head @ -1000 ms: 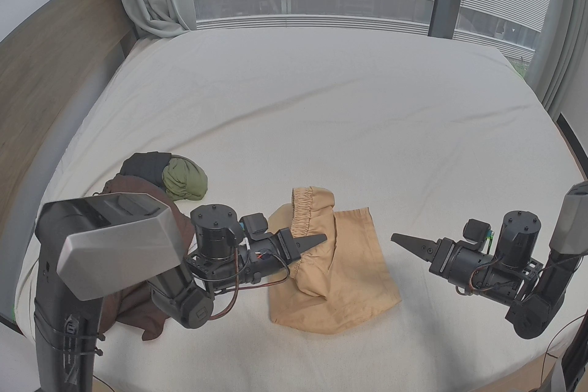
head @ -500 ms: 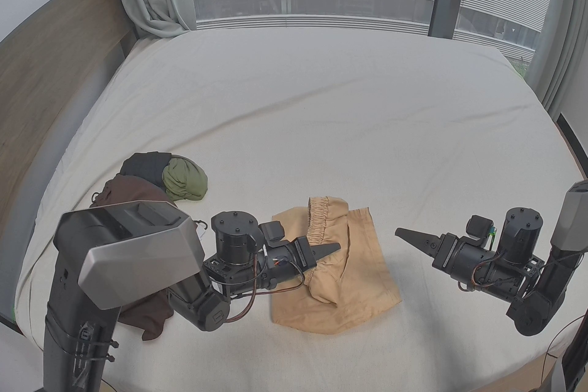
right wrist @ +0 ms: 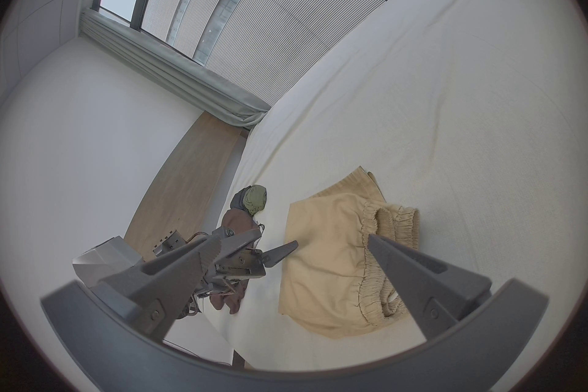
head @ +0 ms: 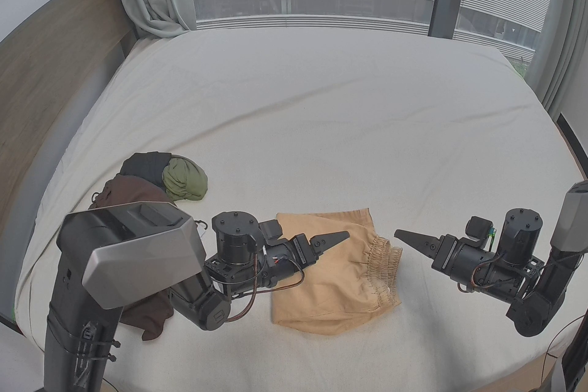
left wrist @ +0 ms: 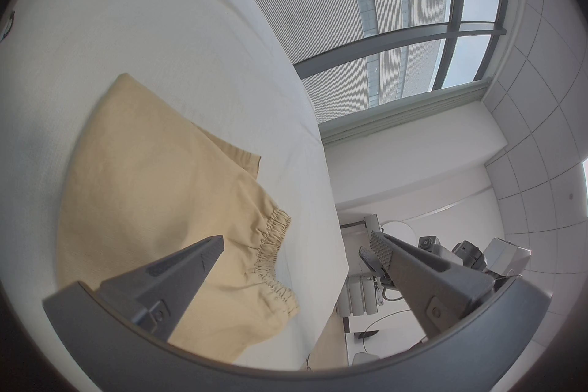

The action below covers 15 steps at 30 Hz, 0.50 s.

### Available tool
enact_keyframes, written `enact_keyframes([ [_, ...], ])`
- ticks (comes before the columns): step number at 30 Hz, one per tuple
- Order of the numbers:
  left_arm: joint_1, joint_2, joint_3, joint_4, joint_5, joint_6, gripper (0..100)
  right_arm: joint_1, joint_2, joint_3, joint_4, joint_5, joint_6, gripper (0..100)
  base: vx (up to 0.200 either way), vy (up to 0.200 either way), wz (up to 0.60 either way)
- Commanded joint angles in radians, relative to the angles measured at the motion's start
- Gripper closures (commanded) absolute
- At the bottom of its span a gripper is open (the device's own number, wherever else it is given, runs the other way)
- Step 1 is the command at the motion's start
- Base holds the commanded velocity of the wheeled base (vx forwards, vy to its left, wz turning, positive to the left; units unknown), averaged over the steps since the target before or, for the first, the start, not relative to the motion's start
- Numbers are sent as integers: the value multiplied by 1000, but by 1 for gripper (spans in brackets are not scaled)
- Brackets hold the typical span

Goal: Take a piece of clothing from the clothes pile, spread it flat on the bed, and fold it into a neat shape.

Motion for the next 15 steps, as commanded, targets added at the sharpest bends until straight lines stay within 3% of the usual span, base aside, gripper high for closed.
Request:
enact_keyframes([
  [1, 6, -4, 7, -4, 6, 1, 0, 4, 0, 3, 0, 0, 0, 0, 0, 0, 0],
  [7, 37, -51, 100, -84, 18, 3, 0, 7, 2, 5, 0, 0, 0, 0, 0, 0, 0],
  [15, 93, -246, 252, -93, 6, 27, 0, 13, 2, 9, 0, 0, 0, 0, 0, 0, 0],
])
